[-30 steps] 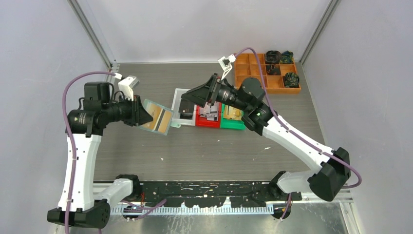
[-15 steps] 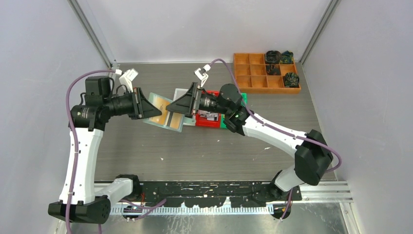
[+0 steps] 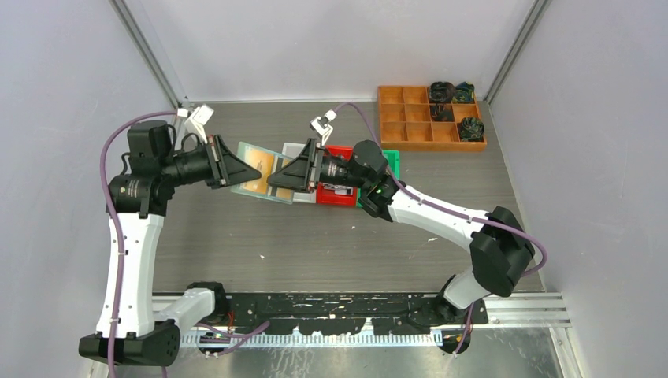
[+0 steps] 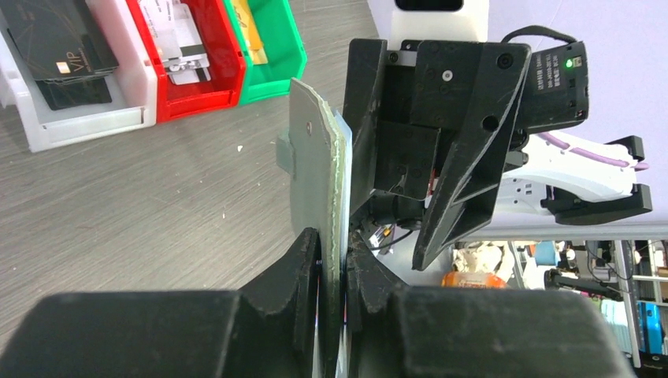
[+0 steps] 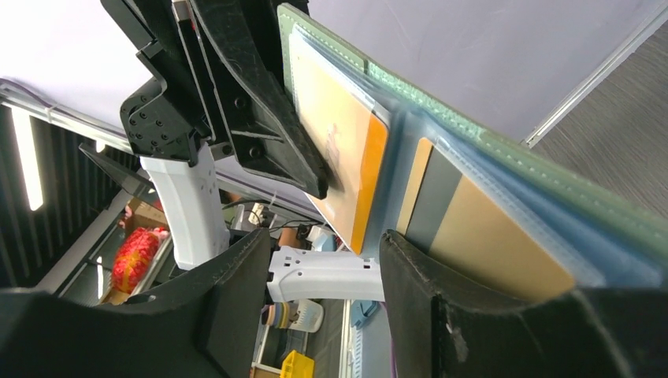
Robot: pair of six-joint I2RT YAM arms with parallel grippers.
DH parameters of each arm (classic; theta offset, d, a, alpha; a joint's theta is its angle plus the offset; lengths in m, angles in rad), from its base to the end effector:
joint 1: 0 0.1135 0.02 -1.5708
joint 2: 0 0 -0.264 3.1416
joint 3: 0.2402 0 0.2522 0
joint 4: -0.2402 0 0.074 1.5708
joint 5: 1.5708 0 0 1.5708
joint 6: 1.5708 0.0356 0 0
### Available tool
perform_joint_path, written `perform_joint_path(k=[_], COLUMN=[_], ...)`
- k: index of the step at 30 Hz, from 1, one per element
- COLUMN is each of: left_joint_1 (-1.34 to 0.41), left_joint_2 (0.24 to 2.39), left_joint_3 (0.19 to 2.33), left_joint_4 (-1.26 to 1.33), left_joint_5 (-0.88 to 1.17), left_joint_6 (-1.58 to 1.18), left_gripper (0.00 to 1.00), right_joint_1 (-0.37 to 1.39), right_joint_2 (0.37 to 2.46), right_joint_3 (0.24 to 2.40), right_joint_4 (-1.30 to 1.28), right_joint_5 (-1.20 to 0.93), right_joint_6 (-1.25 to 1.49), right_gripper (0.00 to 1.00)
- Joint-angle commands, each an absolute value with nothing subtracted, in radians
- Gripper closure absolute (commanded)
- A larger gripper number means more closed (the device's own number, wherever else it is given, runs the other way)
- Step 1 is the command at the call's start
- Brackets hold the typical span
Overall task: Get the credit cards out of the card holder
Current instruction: Remove the credit card from the card holder.
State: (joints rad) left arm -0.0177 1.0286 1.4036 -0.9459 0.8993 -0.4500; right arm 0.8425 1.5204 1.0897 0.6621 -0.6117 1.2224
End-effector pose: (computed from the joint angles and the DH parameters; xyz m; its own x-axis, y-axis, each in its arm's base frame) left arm 0.1701 -0.0309 0.4332 -0.7778 -0.2569 -0.5736 0.3680 0.5538 -0.7469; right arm 0.2209 0.2783 0.3531 -0.8719 0.1785 -0.4561 -0.4791 -0.1173 0.8699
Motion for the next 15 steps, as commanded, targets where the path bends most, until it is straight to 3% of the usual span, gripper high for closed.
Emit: perform_joint_path(k=[1,8,15], left_joint_1=[-0.012,-0.012,-0.012], left_joint_2=[0.998,0.963,0.946], left_joint_3=[1.417,1.395,1.329], left_joint_4=[-0.844,-0.790,-0.722], left_joint_5=[0.976,1.012,1.051], left_joint_6=[-0.511,-0.575,-0.659], left_gripper=[0.99,0.95,0.85], right_joint_1=[0.846,0.853,0.856], right_joint_2=[1.484,1.522,1.558], right_joint_3=[1.092,1.129,1.193], right_joint_4=[0.663,0.696,0.756], right_joint_5=[-0.607,-0.608,-0.604], right_joint_6=[1.195,1.224,1.285], right_gripper=[0.41,0.44,0.57])
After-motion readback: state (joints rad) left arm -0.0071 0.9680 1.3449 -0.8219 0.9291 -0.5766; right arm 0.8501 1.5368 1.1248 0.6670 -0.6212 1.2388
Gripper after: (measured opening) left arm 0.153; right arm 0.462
